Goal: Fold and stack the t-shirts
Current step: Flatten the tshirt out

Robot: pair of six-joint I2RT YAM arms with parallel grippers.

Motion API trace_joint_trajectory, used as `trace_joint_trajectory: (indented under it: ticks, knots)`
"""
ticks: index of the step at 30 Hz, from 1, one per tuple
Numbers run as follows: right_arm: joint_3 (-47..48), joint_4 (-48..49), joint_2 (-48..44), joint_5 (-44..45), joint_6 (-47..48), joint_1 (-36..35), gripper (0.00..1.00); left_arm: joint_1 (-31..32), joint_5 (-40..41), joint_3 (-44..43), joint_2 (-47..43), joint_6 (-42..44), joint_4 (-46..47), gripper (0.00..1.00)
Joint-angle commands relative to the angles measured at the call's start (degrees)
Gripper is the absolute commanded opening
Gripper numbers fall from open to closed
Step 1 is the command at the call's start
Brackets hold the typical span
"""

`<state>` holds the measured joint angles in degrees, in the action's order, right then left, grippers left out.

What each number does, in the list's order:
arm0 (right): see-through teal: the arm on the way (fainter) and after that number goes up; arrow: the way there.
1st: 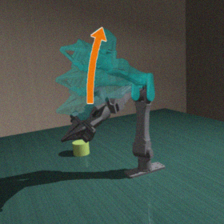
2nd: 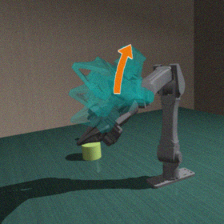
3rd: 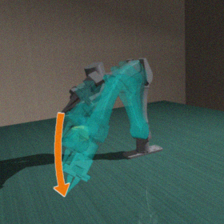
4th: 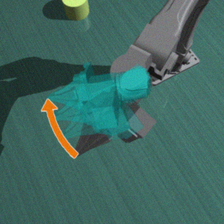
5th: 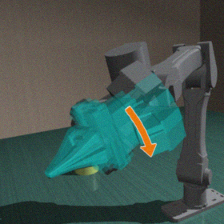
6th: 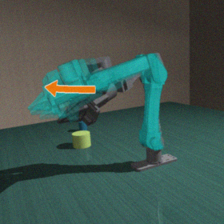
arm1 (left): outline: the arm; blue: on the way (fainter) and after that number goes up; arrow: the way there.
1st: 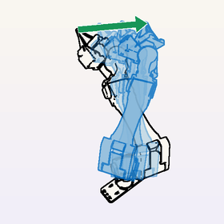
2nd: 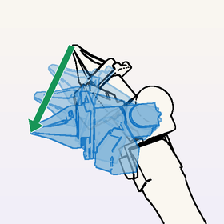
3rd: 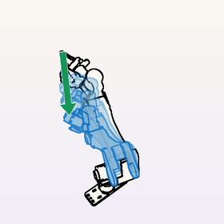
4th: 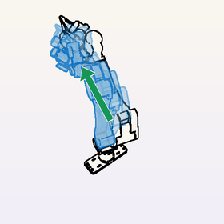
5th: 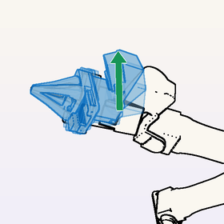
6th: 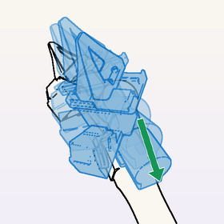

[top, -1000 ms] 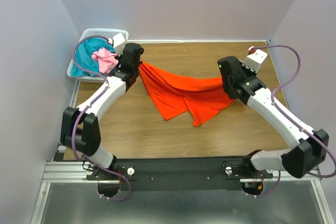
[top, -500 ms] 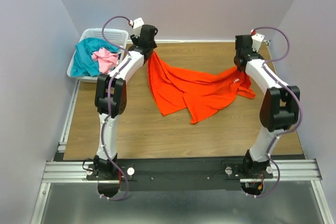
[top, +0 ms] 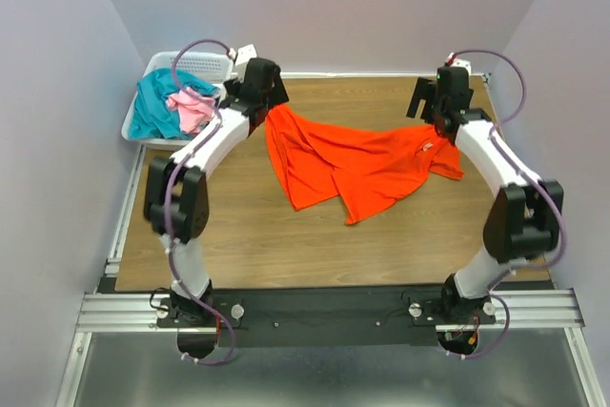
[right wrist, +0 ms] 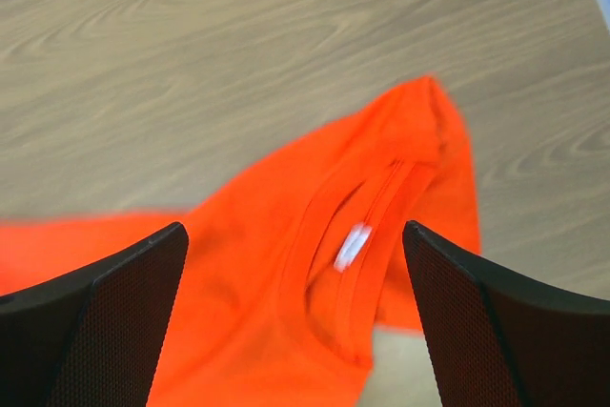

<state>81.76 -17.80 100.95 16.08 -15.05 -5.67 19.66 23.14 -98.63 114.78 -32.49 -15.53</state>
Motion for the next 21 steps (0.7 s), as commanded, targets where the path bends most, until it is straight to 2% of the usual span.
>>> trace_joint_trajectory:
  ticks: [1, 2, 5, 9, 12, 17, 21]
  knots:
    - [-10.45, 0.23, -11.28, -10.45, 3.0, -6.52, 1.0, 3.45, -1.34, 14.13, -14.21, -2.57, 2.69, 0.98]
    - [-15.7, 0.22, -15.21, -10.71, 3.36, -9.07, 1.0, 3.89, -1.6, 17.65, -18.67, -3.27, 4.18, 0.98]
    - [-22.84, 0.14, -19.81, -14.75, 1.09, -21.35, 1.0, 5.3, -3.53, 32.31, -26.33, -5.56, 5.42, 0.98]
    - [-26.28, -2.67, -19.92, -13.88, -1.2, -33.13, 1.0, 6.79, -6.86, 43.57, -33.98, -8.9, 5.51, 0.98]
    - [-28.57, -3.11, -17.9, -10.91, -3.83, -38.95, 1.0, 10.21, -9.06, 50.43, -37.78, -11.01, 6.56, 0.98]
    - [-30.43, -3.55, -12.98, -7.55, -6.04, -41.17, 0.98, 14.88, -11.36, 54.77, -38.05, -14.17, 7.18, 0.98]
    - [-29.2, -3.82, -7.97, -7.2, -7.09, -41.79, 0.88, 15.5, -12.85, 56.09, -36.91, -14.97, 8.67, 0.98]
